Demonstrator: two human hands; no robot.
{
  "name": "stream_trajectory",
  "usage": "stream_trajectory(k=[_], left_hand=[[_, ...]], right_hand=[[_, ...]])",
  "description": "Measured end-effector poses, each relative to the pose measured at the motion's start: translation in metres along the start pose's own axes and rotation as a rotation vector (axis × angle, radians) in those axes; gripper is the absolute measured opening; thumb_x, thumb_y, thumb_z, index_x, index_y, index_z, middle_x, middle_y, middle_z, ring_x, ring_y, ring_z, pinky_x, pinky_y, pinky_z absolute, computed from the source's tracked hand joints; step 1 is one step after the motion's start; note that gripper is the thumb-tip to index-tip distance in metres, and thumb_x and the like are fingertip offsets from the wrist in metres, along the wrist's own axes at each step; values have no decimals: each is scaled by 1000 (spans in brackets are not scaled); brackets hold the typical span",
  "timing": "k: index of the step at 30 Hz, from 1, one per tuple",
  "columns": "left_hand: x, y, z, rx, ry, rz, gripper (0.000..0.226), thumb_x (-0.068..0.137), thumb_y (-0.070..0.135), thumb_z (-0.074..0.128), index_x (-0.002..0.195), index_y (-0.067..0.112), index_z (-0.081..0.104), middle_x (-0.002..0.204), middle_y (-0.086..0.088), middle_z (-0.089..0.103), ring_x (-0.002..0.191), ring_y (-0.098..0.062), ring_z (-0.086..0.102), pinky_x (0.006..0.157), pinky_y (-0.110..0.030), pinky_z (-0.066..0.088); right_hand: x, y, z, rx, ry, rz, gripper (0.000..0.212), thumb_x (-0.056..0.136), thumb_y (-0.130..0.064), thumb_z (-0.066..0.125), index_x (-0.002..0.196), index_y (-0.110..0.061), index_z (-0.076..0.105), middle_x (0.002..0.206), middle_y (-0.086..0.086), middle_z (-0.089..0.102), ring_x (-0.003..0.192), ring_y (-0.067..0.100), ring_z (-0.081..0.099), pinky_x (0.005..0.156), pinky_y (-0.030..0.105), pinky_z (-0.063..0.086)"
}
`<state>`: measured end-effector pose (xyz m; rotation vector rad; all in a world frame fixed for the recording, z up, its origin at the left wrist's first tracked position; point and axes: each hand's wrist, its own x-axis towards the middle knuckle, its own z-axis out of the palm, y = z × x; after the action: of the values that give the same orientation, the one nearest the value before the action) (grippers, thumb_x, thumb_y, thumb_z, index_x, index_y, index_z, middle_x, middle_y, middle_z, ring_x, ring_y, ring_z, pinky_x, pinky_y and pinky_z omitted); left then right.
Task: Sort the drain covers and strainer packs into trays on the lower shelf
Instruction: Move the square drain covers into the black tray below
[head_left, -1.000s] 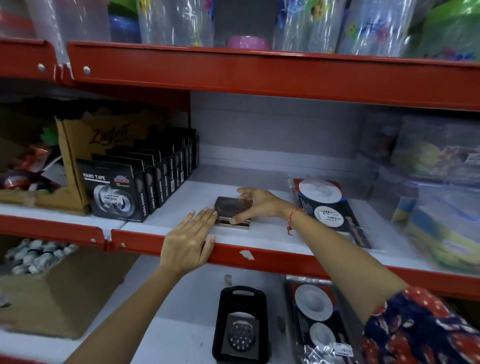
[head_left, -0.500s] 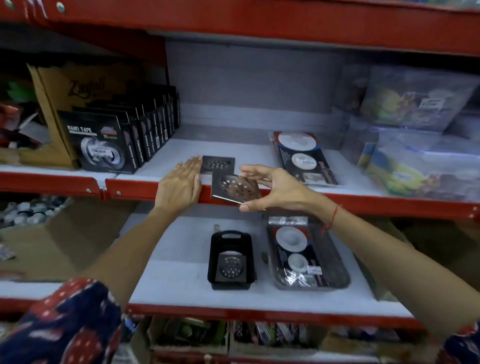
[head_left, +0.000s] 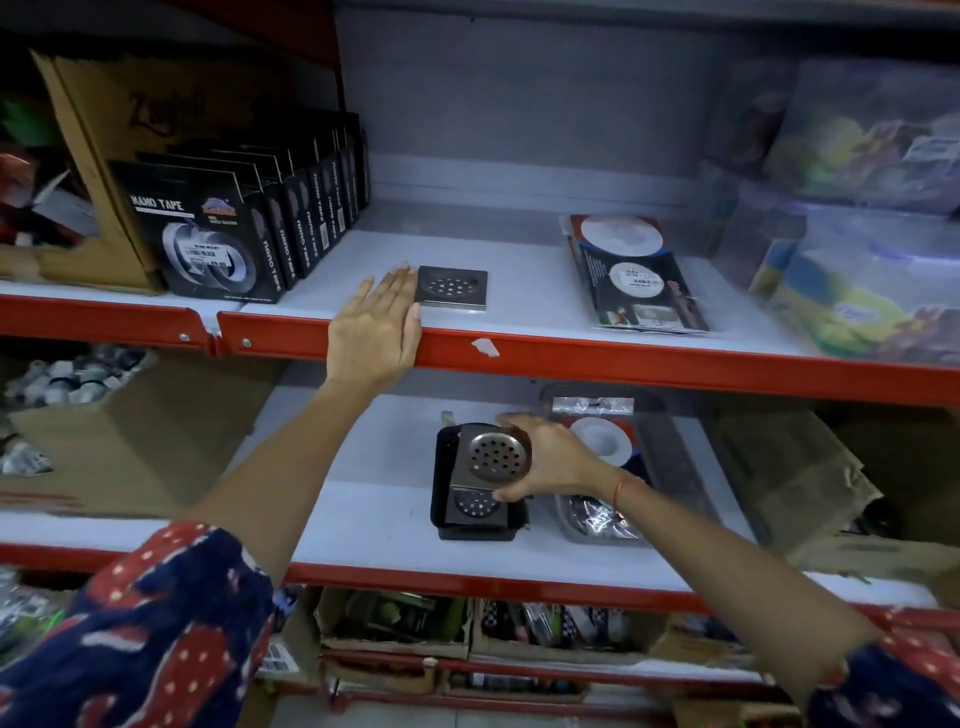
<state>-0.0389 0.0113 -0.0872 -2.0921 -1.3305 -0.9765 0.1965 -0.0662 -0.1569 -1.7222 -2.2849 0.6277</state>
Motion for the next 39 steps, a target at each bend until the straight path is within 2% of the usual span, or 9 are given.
stream_trajectory(k=[7, 11, 14, 21, 23, 26, 30, 34, 39], left_hand=[[2, -10, 20, 21, 237, 104, 46, 96, 19, 32, 127, 2, 61, 128, -12, 64, 119, -20, 62, 103, -39, 48], [1, -13, 27, 29, 304, 137, 49, 97, 21, 27, 129, 2, 59, 132, -11, 61, 124, -19, 58, 106, -38, 45], [1, -15, 30, 42, 317, 153, 50, 97, 21, 26, 130, 2, 57, 134, -12, 59, 126, -19, 56, 107, -39, 44], [2, -15, 30, 41, 321, 150, 50, 97, 21, 26, 130, 2, 57, 134, -12, 59, 126, -19, 56, 107, -39, 44], [2, -14, 29, 41, 322, 147, 49, 97, 21, 26, 130, 2, 58, 134, -12, 59, 126, -19, 56, 107, -40, 44], [2, -12, 27, 36, 311, 138, 49, 97, 21, 27, 129, 2, 59, 133, -11, 60, 125, -19, 57, 106, -39, 45], [1, -10, 23, 19, 285, 116, 48, 97, 20, 28, 128, 3, 60, 132, -11, 61, 123, -19, 58, 105, -40, 45], [1, -8, 18, 4, 221, 97, 46, 97, 19, 30, 128, 2, 60, 131, -11, 62, 123, -20, 59, 106, -40, 45], [-1, -6, 11, 8, 140, 64, 46, 98, 20, 30, 128, 2, 59, 132, -12, 61, 123, -21, 58, 107, -39, 44]], right_hand=[[56, 31, 59, -48, -129, 74, 105, 51, -49, 81, 139, -27, 30, 125, 3, 60, 107, 23, 62, 90, 34, 54], [73, 42, 83, -103, -216, 104, 121, 51, -53, 82, 149, -22, 18, 140, 7, 50, 126, 27, 48, 100, 36, 45], [78, 49, 96, -143, -262, 111, 118, 51, -56, 81, 146, -20, 22, 142, 8, 48, 127, 28, 48, 100, 40, 45], [80, 50, 105, -205, -254, 66, 119, 55, -56, 81, 149, -22, 16, 147, 11, 43, 132, 31, 46, 112, 48, 31], [77, 44, 96, -197, -243, 60, 119, 56, -56, 81, 149, -20, 16, 149, 10, 41, 133, 30, 45, 113, 47, 32], [69, 29, 79, -198, -191, 4, 104, 68, -49, 76, 151, -18, 20, 152, 8, 38, 138, 27, 38, 117, 42, 26], [45, 1, 46, -148, -86, -83, 76, 82, -42, 66, 147, -19, 33, 148, 5, 44, 132, 22, 47, 102, 38, 47], [16, -33, 5, -87, 14, -183, 61, 85, -45, 62, 139, -22, 47, 144, -4, 50, 128, 13, 51, 105, 34, 45], [-11, -72, -52, 34, 194, -289, 35, 85, -35, 66, 117, -20, 68, 118, -9, 70, 109, 3, 64, 98, 27, 49]])
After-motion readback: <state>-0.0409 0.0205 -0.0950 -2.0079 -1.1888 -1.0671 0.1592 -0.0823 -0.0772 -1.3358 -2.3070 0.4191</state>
